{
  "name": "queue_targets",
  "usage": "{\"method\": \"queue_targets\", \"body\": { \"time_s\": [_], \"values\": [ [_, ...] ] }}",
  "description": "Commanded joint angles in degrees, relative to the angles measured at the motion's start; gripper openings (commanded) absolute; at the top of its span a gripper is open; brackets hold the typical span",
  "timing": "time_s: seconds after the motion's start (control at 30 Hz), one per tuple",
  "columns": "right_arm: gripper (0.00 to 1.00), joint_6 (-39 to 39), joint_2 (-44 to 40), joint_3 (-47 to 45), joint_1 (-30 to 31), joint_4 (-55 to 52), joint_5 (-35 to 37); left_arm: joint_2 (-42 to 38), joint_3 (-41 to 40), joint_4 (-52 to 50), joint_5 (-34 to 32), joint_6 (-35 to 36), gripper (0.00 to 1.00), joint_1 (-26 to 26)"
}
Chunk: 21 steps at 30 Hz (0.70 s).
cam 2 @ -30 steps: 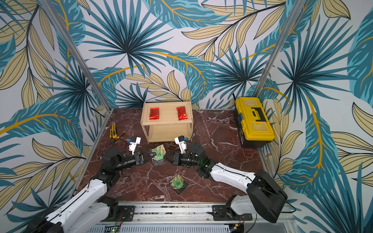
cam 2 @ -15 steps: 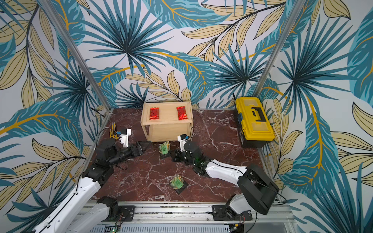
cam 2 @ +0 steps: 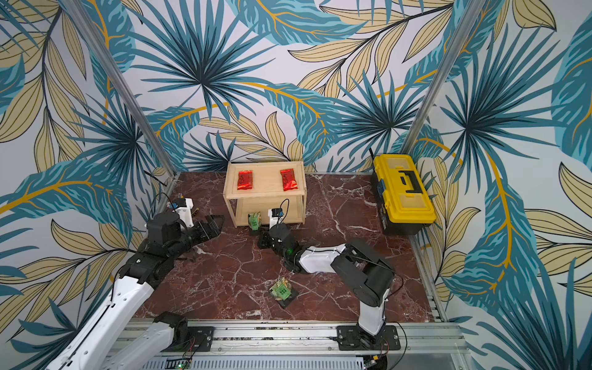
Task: Place the tea bags on the shelf by color
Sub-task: Place the tea bag on the shelf.
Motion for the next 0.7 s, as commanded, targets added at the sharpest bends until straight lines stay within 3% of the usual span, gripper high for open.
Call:
{"method": "queue_targets", "body": {
  "time_s": [0.0, 0.27, 0.67],
  "values": [
    [0.0, -4.17, 2.89, 2.51, 0.01, 5.28, 3.82, 0.94, 3.21, -1.58, -1.32, 1.55, 0.93, 1.86],
    [0.0, -6.52, 9.14, 9.4, -0.09, 4.47, 3.43, 0.78, 3.05, -0.04, 1.37, 1.25, 0.93, 5.72],
    [0.0, -6.16, 15.52, 14.42, -1.72, 4.16, 2.31, 1.33, 2.08, -0.05, 3.26, 1.77, 0.93, 6.56]
  ]
}}
